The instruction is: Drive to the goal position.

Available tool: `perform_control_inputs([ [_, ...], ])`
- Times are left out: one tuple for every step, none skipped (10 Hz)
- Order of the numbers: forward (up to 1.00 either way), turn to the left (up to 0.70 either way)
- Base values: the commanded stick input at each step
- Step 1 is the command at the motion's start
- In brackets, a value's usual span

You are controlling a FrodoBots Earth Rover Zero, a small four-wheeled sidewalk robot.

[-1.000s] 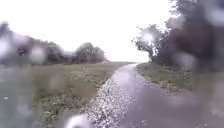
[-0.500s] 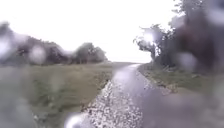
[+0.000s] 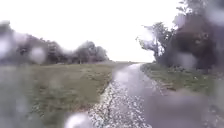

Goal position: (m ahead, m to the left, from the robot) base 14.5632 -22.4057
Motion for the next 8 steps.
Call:
perform_control_inputs([
  [1.00, -0.30],
  [1.00, -0.13],
  [1.00, -0.04],
  [1.00, 0.00],
  [1.00, 0.00],
  [1.00, 0.00],
  [1.00, 0.00],
  [1.00, 0.00],
])
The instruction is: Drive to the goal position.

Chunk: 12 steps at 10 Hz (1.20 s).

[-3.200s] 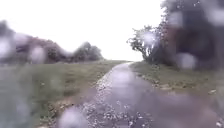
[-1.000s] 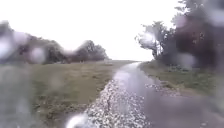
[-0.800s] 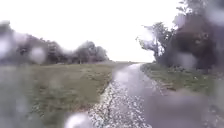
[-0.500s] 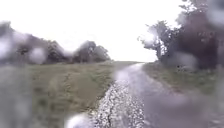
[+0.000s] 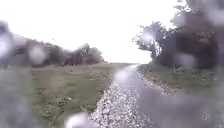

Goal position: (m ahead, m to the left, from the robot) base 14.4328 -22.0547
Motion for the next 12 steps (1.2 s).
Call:
perform_control_inputs([
  [1.00, 0.00],
  [1.00, -0.29],
  [1.00, -0.37],
  [1.00, -0.37],
  [1.00, -0.29],
  [1.00, -0.05],
  [1.00, 0.00],
  [1.00, 0.00],
  [1.00, 0.00],
  [1.00, 0.00],
  [1.00, -0.01],
  [1.00, -0.05],
])
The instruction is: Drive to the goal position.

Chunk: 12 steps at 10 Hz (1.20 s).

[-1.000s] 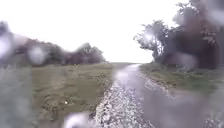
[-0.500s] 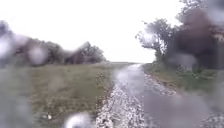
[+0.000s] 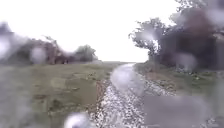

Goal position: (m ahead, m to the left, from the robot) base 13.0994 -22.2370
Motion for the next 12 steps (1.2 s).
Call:
perform_control_inputs([
  [1.00, -0.13],
  [1.00, -0.30],
  [1.00, -0.09],
  [1.00, 0.00],
  [1.00, 0.00],
  [1.00, 0.00],
  [1.00, -0.05],
  [1.00, -0.14],
  [1.00, -0.30],
  [1.00, -0.40],
  [1.00, -0.38],
  [1.00, -0.13],
])
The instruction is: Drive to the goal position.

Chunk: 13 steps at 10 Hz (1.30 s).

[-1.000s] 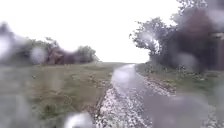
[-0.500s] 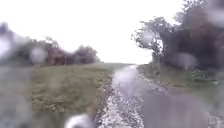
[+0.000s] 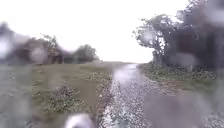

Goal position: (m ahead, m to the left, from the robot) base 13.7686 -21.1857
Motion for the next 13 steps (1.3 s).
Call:
perform_control_inputs([
  [1.00, 0.00],
  [1.00, 0.00],
  [1.00, 0.00],
  [1.00, -0.11],
  [1.00, -0.32],
  [1.00, -0.38],
  [1.00, -0.40],
  [1.00, -0.40],
  [1.00, 0.00],
  [1.00, 0.00],
  [1.00, 0.00],
  [1.00, 0.00],
  [1.00, 0.00],
])
